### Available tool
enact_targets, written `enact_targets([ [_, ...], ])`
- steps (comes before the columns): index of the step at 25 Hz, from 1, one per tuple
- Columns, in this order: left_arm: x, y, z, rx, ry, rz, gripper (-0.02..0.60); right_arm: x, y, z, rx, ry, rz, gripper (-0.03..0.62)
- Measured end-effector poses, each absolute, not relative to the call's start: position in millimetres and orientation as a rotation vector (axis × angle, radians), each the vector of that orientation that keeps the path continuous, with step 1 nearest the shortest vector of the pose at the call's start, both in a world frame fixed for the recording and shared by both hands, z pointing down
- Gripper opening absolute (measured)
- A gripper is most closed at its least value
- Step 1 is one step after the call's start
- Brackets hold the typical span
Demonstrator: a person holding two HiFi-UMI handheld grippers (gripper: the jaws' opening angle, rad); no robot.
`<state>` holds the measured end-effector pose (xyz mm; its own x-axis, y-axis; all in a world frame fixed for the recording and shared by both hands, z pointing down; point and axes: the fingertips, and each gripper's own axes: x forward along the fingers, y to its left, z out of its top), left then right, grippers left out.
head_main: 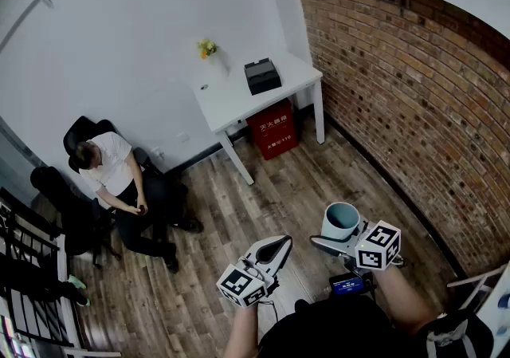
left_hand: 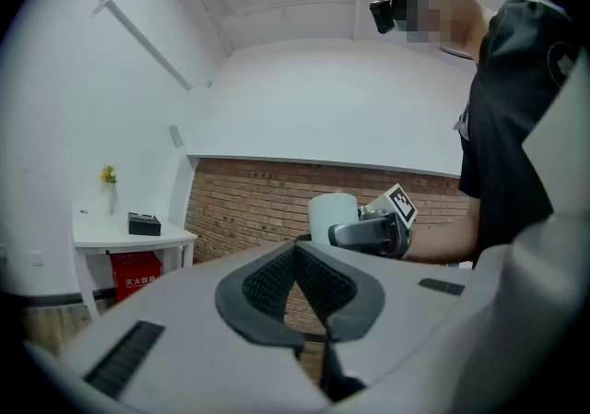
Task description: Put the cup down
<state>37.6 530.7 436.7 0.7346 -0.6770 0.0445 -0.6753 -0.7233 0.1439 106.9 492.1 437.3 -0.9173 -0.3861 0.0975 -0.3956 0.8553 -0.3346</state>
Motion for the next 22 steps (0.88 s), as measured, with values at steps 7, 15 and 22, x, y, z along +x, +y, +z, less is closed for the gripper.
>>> enact_targets([
  [7,35.1,526.1,439.5,2.777,-1.101,-0.004,0.009,104.7,487.0,437.1,0.621,-3.007,0.554,0.396],
  [15,33.3,523.1,442.5,2.768,-1.109,0.004,0.009,104.6,480.9,441.1,0.622,-3.008,0.613,0.396],
  [22,32.4,522.4,442.9,2.759,-1.1,-0.009,0.009,105.1,478.4,438.4,0.643,-3.01,0.609,0.396],
])
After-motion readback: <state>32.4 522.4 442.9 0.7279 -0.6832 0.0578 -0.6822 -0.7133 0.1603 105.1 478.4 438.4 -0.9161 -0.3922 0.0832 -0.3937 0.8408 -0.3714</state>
